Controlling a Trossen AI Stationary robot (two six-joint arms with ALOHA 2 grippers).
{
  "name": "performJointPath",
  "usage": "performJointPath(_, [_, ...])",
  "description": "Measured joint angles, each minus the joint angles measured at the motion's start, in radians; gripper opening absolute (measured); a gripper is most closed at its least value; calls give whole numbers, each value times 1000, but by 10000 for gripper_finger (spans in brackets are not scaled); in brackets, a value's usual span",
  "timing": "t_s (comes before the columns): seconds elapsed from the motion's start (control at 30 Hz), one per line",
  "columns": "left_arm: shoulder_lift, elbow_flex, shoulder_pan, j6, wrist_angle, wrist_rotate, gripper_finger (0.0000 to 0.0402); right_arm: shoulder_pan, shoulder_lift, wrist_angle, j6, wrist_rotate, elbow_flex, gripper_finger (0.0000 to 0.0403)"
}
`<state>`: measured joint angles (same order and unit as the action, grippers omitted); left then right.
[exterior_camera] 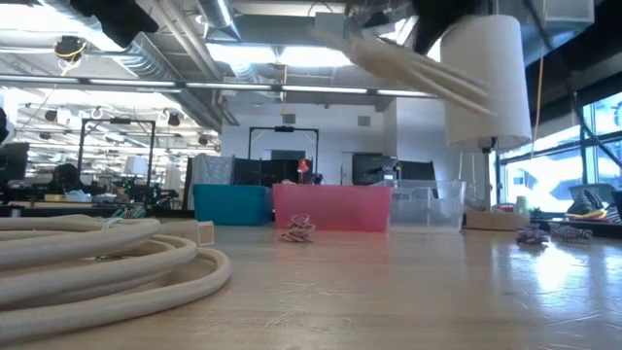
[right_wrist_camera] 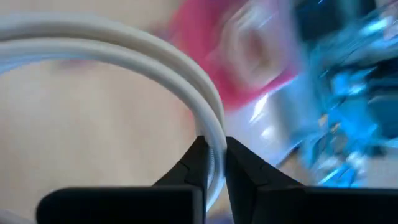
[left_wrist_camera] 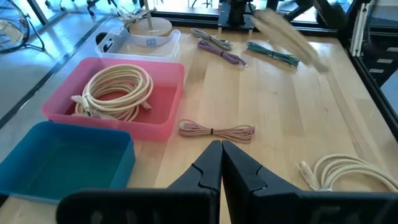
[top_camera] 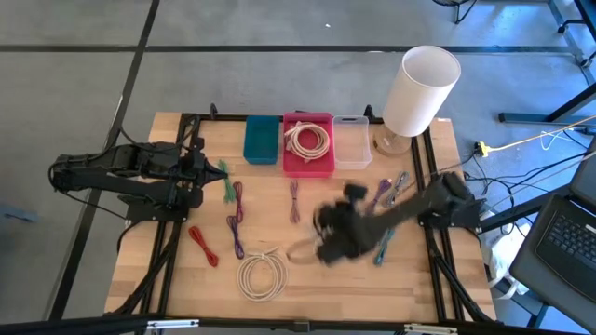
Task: Pick & Place USB Port
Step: Put the light brown HDMI cable into the pink bin
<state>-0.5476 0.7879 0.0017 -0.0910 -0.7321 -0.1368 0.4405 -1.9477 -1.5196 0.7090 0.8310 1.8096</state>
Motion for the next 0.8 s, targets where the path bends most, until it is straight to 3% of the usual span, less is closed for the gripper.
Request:
performJointPath(0.17, [0,0,0,0,2,0,4,-243,54,127,-351,54,90,31])
performJointPath(0.27, [0,0,0,0,3,0,4,-380,76,159,-512,-54,133,31])
performJointPath(0.37, [0,0,0,0,3,0,4,-503,80,170,-546,-261,129,31])
performJointPath(0.43, [0,0,0,0,3,0,4,-569,80,180,-567,-346,111,31])
performJointPath(0.7, [0,0,0,0,3,0,4,-725,82,528,-703,-498,4,31])
performJointPath(0.8, [0,0,0,0,3,0,4,-767,82,639,-734,-510,-37,31])
